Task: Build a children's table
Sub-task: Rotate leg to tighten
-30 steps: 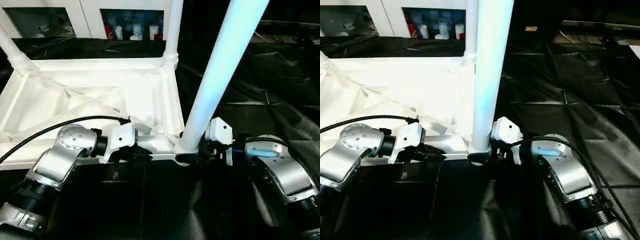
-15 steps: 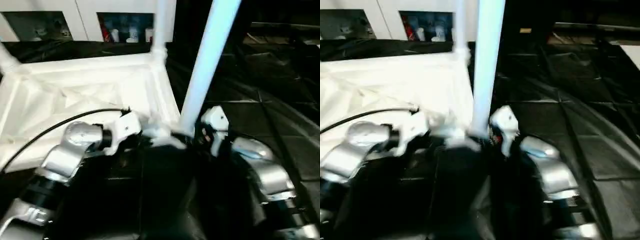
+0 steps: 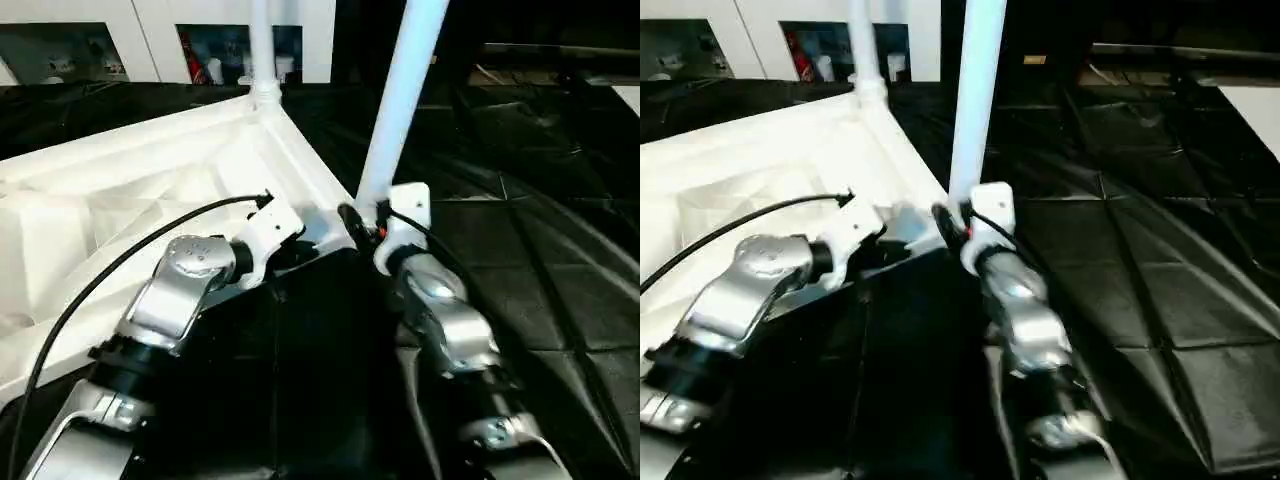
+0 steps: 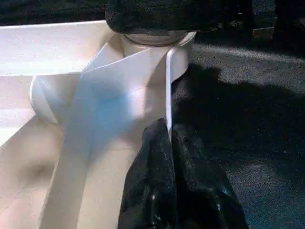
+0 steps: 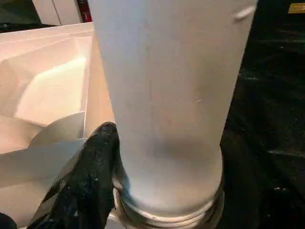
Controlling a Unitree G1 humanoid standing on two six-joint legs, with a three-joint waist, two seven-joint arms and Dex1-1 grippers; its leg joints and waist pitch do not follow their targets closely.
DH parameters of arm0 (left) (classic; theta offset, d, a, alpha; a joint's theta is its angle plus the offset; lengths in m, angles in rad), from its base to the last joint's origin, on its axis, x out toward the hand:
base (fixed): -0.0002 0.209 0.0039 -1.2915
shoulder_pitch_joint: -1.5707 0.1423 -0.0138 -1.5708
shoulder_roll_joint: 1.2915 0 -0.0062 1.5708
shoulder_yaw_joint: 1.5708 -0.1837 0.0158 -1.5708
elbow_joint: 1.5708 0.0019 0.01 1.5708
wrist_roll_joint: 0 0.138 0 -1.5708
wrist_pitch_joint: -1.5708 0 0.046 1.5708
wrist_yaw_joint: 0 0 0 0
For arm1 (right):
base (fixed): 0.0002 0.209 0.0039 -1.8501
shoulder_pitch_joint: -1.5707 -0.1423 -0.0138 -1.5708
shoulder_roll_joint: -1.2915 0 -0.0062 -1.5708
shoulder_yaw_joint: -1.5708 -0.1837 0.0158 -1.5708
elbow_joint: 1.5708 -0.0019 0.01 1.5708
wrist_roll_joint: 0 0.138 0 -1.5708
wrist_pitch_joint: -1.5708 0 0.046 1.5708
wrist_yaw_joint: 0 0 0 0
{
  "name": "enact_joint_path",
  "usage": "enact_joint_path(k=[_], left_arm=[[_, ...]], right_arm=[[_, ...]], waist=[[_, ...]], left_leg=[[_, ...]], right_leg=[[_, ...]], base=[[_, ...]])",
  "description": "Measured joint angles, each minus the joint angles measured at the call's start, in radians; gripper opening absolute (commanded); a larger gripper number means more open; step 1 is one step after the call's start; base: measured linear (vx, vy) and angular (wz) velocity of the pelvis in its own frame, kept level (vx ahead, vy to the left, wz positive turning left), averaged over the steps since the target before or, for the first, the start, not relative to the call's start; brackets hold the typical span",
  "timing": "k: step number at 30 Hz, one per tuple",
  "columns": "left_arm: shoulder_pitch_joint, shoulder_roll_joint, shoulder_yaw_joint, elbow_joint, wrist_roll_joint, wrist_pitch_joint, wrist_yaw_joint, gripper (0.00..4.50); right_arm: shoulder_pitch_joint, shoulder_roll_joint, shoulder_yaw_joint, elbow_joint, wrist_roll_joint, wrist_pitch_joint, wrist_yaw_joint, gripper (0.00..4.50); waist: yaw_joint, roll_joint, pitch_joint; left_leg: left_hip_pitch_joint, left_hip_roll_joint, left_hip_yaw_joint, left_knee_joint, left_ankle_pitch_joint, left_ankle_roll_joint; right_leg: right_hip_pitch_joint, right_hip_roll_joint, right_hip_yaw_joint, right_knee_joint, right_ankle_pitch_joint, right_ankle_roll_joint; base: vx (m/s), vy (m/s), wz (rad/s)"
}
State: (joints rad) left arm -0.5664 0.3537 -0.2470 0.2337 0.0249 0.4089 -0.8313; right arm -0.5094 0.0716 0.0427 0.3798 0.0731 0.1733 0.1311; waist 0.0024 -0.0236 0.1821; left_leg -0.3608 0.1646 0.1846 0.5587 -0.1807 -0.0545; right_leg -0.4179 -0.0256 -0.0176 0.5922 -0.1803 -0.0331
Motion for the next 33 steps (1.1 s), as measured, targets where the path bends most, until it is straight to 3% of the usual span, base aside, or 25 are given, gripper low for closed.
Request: enact_joint_path(k=[6, 12, 19, 22, 25, 30, 33], left_arm=[[0.001, 0.015, -0.001, -0.008, -0.001, -0.002, -0.021, 0.00], [0.014, 0.044, -0.007, -0.049, -0.011, -0.012, -0.055, 0.00], [0.049, 0.135, -0.012, -0.099, -0.051, -0.078, -0.176, 0.00], [0.065, 0.172, -0.013, -0.105, -0.071, -0.105, -0.239, 0.00], [0.088, 0.195, -0.016, -0.117, -0.093, -0.132, -0.307, 0.00], [0.098, 0.211, -0.043, -0.145, -0.114, -0.145, -0.362, 0.00], [0.098, 0.215, -0.044, -0.144, -0.116, -0.150, -0.367, 0.00]], right_arm=[[0.019, -0.001, 0.004, -0.017, 0.005, -0.022, 0.035, 3.78], [0.051, -0.092, 0.060, -0.095, -0.015, -0.004, 0.128, 3.82], [0.091, -0.381, 0.094, -0.258, 0.085, 0.042, 0.550, 3.82], [0.097, -0.451, 0.121, -0.294, 0.103, 0.043, 0.668, 3.82], [0.107, -0.481, 0.123, -0.301, 0.120, 0.046, 0.727, 3.82], [0.106, -0.535, 0.152, -0.327, 0.133, 0.063, 0.839, 3.82], [0.105, -0.547, 0.160, -0.327, 0.132, 0.059, 0.862, 3.82]], waist=[[0.001, 0.001, 0.000], [0.001, 0.003, 0.002], [0.003, 0.003, 0.002], [0.005, 0.004, 0.003], [0.008, 0.004, 0.003], [0.030, 0.005, 0.003], [0.032, 0.005, 0.003]], left_leg=[[0.001, 0.000, 0.000, -0.005, 0.000, 0.000], [-0.007, 0.000, 0.000, -0.006, 0.001, -0.001], [-0.014, 0.001, 0.000, -0.006, 0.000, 0.006], [-0.014, 0.002, -0.001, -0.005, 0.000, 0.006], [-0.014, 0.002, 0.000, -0.003, 0.000, 0.006], [-0.014, 0.002, 0.004, 0.000, 0.000, 0.007], [-0.014, 0.003, 0.006, 0.000, 0.000, 0.007]], right_leg=[[-0.001, 0.000, 0.000, 0.000, 0.000, 0.000], [-0.007, 0.000, 0.000, 0.000, 0.003, -0.005], [-0.015, 0.002, 0.000, 0.003, 0.000, -0.004], [-0.015, 0.003, 0.000, 0.003, -0.001, -0.005], [-0.014, 0.002, 0.000, 0.003, -0.001, -0.006], [-0.014, 0.001, 0.001, 0.003, -0.001, -0.006], [-0.014, 0.001, 0.001, 0.004, -0.001, -0.006]], base=[[0.000, 0.000, 0.00], [0.000, 0.000, 0.00], [0.022, 0.000, 0.01], [0.000, 0.000, 0.00], [0.000, 0.000, 0.00], [0.000, 0.000, 0.00], [0.000, 0.000, 0.00]])
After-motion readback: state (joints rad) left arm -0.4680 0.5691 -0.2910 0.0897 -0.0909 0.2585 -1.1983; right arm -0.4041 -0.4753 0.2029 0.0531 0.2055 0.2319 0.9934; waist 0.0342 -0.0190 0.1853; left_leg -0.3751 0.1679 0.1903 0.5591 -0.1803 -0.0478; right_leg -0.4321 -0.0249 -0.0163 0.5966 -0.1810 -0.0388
